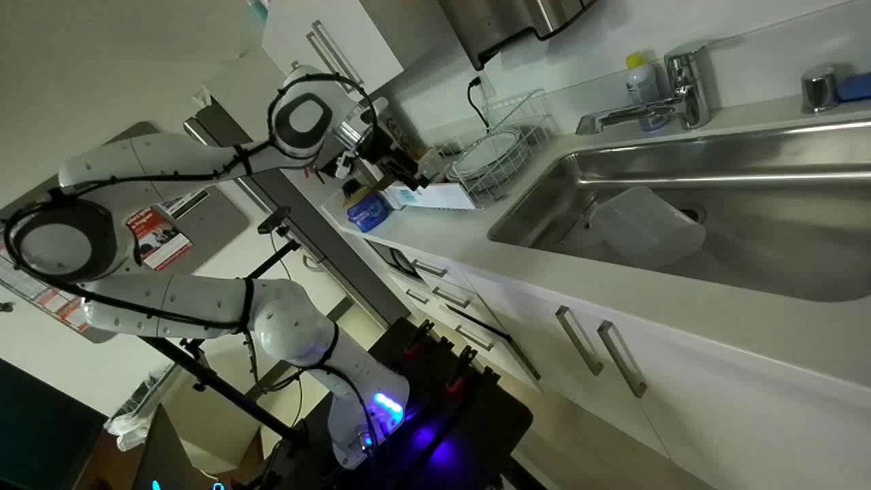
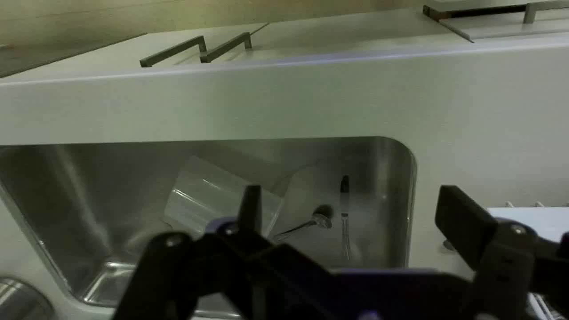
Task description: Turn the faucet from the left to the right
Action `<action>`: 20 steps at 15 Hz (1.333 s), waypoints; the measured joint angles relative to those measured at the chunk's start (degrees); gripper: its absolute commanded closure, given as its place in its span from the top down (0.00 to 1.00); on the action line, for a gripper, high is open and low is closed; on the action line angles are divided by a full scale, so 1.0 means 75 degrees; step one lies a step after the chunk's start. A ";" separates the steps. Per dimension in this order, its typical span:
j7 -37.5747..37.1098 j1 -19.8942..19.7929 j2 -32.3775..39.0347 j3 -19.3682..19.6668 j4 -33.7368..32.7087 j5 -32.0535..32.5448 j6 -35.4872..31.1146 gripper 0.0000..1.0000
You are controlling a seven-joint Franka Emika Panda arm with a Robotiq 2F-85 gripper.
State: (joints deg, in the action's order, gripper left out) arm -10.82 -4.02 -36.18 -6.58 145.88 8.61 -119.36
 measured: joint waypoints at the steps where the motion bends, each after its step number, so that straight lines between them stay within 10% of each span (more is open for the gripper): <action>1: 0.0000 0.0000 0.0000 0.0000 0.0000 0.0000 0.0000 1.00; 11: 0.0040 0.0041 0.0008 0.0006 0.0000 0.0000 -0.0043 1.00; 20: 0.0500 0.0219 0.1800 0.0001 -0.0771 0.0080 -0.2945 1.00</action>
State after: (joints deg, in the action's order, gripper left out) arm -7.06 -2.38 -22.68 -6.57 140.10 9.21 -141.45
